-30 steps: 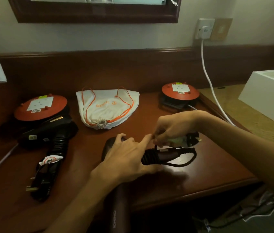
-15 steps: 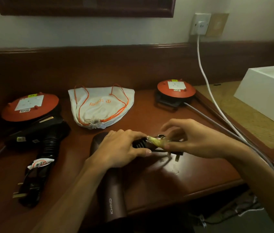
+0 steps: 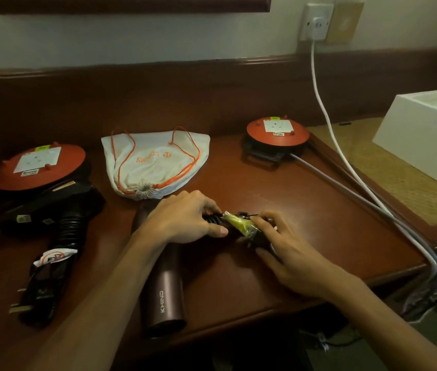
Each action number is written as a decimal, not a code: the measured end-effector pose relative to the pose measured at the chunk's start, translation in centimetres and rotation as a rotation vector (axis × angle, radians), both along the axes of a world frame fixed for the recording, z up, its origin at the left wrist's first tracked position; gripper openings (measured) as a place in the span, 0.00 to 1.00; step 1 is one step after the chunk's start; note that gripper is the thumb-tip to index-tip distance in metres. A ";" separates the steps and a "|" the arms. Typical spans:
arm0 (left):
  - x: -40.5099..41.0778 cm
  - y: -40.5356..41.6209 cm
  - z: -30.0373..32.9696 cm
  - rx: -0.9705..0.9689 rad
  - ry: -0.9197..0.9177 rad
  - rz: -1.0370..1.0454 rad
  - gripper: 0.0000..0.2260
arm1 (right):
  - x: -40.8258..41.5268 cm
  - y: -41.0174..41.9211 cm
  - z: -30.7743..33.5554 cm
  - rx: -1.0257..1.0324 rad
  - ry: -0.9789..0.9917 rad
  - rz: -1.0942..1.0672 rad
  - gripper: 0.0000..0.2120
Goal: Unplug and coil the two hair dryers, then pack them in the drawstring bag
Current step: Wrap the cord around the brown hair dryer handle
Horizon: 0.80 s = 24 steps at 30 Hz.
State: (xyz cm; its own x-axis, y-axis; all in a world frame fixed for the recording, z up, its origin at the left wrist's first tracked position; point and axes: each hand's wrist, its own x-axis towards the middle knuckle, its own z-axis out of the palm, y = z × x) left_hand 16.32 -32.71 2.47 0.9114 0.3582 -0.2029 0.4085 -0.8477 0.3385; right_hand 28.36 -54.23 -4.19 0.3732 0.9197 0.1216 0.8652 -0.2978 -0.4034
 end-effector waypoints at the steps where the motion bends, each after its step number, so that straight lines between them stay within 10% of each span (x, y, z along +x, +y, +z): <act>1: 0.1 0.1 0.1 -0.016 0.004 -0.001 0.25 | 0.2 -0.1 0.2 0.008 0.046 0.010 0.28; 10: 1.2 2.0 0.7 -0.179 0.119 -0.074 0.27 | 3.0 0.9 -0.7 0.351 -0.064 0.012 0.24; 24: 2.5 2.4 1.6 -0.229 0.221 -0.076 0.25 | 0.5 1.7 -1.4 0.245 -0.103 -0.039 0.28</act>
State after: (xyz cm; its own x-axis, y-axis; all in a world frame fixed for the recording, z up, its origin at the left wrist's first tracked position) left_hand 18.80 -30.31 4.04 0.8588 0.2131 -0.4659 0.4316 -0.7908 0.4339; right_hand 28.82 -52.56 -5.57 0.3815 0.8434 0.3782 0.8954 -0.2357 -0.3777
